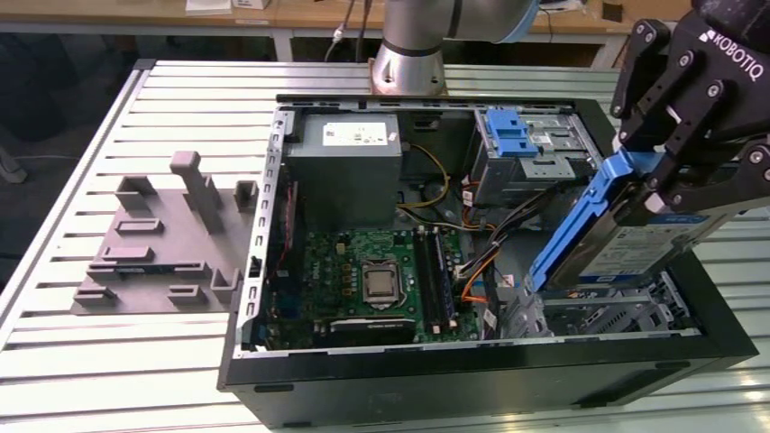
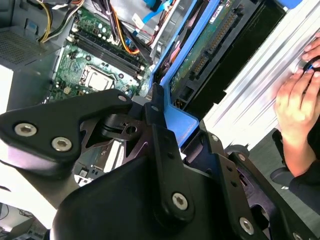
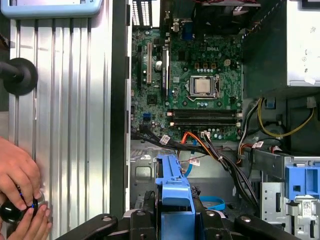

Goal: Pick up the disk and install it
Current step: 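Insert the disk into the insertion slot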

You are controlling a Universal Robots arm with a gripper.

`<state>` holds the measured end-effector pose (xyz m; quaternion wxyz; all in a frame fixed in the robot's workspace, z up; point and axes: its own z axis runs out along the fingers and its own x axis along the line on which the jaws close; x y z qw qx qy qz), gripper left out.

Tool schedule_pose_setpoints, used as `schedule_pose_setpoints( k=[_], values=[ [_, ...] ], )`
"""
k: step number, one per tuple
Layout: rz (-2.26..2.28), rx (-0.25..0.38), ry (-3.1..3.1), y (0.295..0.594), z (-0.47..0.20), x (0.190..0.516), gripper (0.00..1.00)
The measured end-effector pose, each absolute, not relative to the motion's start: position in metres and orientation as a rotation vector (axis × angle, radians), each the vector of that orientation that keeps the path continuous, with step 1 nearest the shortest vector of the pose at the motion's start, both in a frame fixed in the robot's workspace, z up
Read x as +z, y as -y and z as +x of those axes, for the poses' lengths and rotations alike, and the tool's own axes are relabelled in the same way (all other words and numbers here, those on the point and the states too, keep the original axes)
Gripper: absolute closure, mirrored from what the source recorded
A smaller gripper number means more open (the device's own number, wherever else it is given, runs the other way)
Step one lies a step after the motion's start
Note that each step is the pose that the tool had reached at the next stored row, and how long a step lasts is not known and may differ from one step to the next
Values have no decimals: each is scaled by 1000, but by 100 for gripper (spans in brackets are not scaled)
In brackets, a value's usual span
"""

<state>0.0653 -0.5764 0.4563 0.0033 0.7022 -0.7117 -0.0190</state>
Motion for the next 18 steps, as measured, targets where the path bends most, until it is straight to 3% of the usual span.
schedule_pose_setpoints(
  k=[18],
  values=[
    [2202,-62,2232,574,74,447,64]
  ],
)
